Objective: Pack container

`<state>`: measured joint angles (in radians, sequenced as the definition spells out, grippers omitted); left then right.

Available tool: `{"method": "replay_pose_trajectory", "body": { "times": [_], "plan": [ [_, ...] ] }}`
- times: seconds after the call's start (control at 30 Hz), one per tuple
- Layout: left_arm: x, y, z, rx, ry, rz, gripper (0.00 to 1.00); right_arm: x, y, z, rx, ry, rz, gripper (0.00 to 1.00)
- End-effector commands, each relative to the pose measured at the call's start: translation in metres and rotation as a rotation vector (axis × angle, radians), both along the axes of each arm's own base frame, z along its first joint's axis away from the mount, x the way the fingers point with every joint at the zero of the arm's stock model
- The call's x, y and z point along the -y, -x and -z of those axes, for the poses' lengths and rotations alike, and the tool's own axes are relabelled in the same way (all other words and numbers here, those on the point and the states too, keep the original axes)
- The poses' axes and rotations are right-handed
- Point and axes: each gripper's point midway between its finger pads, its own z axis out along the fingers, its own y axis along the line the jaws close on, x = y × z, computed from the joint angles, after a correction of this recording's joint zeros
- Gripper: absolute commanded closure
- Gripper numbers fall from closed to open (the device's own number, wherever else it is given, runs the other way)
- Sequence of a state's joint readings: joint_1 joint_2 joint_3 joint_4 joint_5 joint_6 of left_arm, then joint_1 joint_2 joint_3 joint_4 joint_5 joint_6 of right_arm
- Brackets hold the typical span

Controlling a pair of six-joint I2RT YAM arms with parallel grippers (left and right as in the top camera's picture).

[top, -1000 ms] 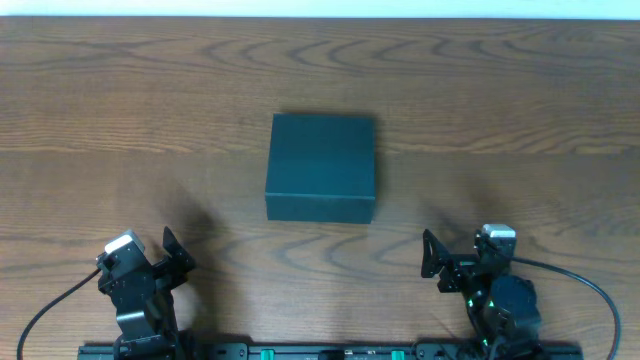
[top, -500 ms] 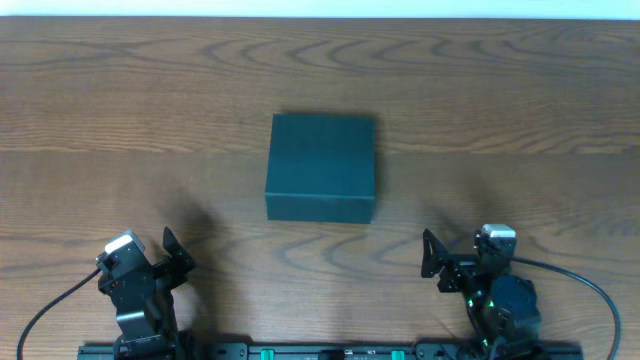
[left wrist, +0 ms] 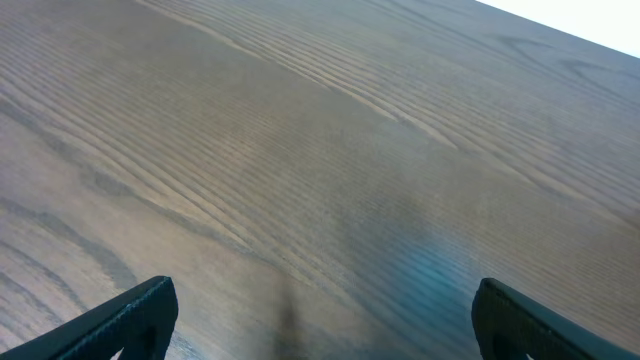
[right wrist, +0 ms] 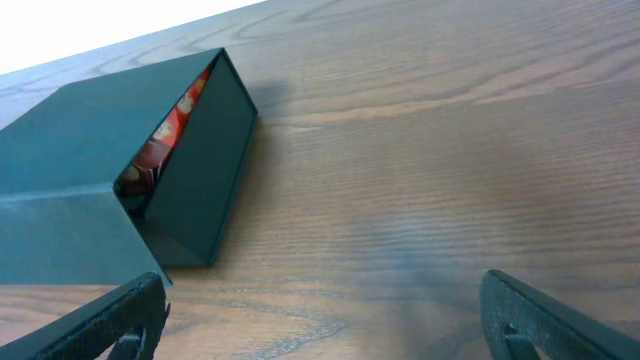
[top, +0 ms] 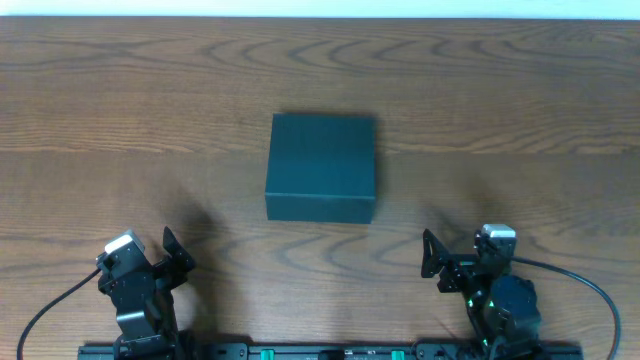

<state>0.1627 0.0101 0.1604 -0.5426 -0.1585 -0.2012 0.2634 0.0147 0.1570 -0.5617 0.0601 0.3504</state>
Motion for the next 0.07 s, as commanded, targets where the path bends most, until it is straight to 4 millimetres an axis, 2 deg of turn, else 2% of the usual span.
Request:
{"method": "replay_pose_trajectory", "body": {
  "times": [0.0,0.03],
  "plan": [
    [-0.0042,0.0020,0.0051,-0.020,-0.027,-0.014,0.05,0.0022,-0.0002,0.0026,0.002,0.018,0.003,0.01],
    [-0.0042,0.0020,0.0051,-0.020,-0.027,-0.014,0.05,0.0022,-0.0002,0.0026,0.002,0.018,0.003,0.01]
  ]
}}
